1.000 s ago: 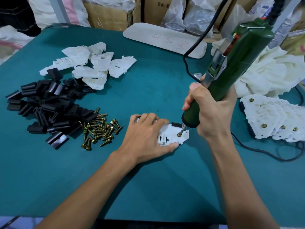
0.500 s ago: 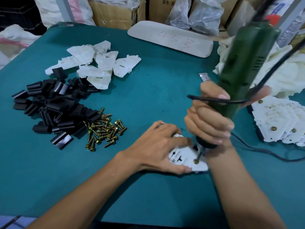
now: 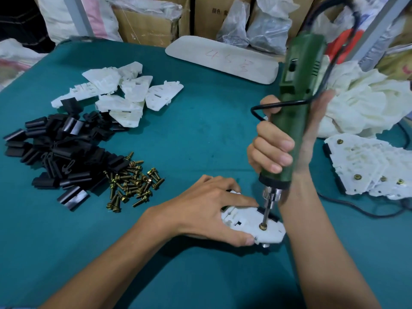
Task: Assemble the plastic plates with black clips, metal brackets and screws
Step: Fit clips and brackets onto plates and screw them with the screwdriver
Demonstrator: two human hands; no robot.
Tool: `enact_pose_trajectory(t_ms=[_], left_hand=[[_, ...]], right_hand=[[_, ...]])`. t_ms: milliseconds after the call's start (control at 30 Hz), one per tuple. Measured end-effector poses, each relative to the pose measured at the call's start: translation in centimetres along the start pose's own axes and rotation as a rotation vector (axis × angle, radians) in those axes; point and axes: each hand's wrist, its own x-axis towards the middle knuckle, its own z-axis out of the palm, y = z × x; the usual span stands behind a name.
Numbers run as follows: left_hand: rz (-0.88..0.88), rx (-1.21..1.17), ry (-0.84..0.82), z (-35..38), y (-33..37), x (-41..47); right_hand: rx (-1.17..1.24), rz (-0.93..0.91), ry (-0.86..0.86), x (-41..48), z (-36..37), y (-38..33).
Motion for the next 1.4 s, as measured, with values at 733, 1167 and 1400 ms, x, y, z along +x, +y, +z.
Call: enact_pose_trajectory(t_ms=[733,1167,1400], left_hand=[[-0.382,0.003,0.263,-1.3,-1.2,-4.4],[-0.362,-0.688,0.453,-0.8,4.7,0.0],[-0.271,-0.692,0.379,0.4,5.9,0.7]], right_hand=[[-1.883,0.509,1.025,-8.3,1.0,0.4],[-1.177,0.001,0.790,-8.9,5.7,6.4],[-1.557,-0.254,1.241,-10.7,3.5,-1.3]])
